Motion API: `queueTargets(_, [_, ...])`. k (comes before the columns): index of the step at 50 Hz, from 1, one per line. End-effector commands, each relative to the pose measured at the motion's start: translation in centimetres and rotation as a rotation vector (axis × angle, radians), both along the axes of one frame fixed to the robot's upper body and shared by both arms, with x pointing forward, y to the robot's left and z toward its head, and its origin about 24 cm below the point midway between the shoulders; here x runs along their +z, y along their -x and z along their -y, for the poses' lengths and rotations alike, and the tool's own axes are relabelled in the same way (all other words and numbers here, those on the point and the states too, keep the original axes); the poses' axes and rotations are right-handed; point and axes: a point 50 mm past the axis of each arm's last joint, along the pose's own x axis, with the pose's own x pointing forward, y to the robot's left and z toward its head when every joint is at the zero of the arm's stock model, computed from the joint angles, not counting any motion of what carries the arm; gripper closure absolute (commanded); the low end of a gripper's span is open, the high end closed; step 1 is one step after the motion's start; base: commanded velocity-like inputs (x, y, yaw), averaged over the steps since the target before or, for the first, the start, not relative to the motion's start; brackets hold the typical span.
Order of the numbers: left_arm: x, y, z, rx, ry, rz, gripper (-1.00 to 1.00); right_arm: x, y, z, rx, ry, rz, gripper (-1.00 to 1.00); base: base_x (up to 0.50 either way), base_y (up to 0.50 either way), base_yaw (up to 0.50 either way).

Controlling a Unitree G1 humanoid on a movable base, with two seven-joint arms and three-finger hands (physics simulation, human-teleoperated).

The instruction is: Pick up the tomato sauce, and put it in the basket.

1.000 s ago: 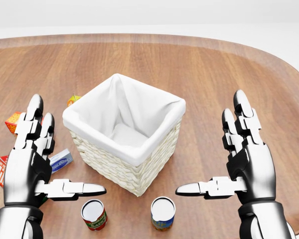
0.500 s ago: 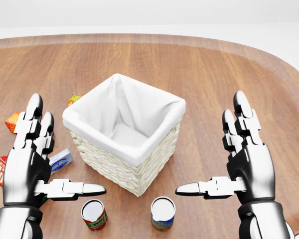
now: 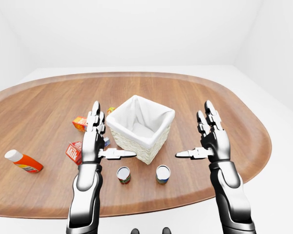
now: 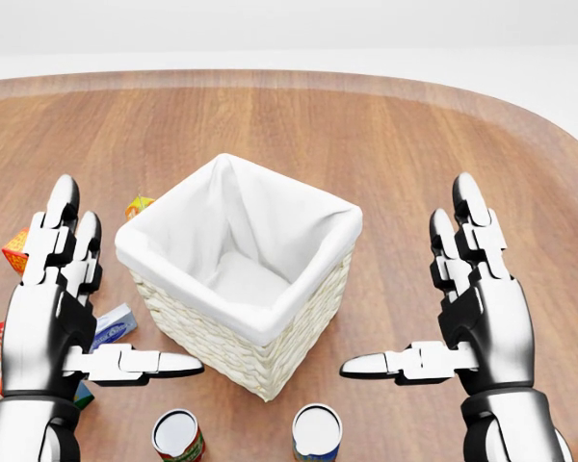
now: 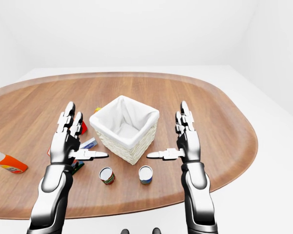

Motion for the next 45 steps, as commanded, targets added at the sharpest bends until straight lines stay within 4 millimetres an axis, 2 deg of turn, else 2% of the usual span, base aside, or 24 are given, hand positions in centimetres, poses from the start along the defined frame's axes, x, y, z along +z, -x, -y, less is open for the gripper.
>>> queueTargets(1, [0.2,0.0,-0.1,0.002,-0.002,0.009,-1.00,-0.2,-0.1,0.0,-0.004,0.002,-0.011,-1.00,0.00,0.00,0.00])
queueTargets(7, [0.3,0.0,-0.1,0.003,-0.007,0.012,-1.00,-0.1,-0.1,0.0,-0.005,0.003,-0.006,-1.00,0.00,0.00,0.00])
queueTargets(28, [2.5,0.6,-0.4,0.025,-0.064,0.110,-1.00,0.2,0.0,0.1,-0.008,0.003,0.009,-1.00,0.00,0.00,0.00])
queueTargets(45, [2.9,2.0,-0.3,0.028,-0.135,0.124,-1.00,0.4,-0.1,0.2,-0.012,0.001,0.015,-1.00,0.00,0.00,0.00])
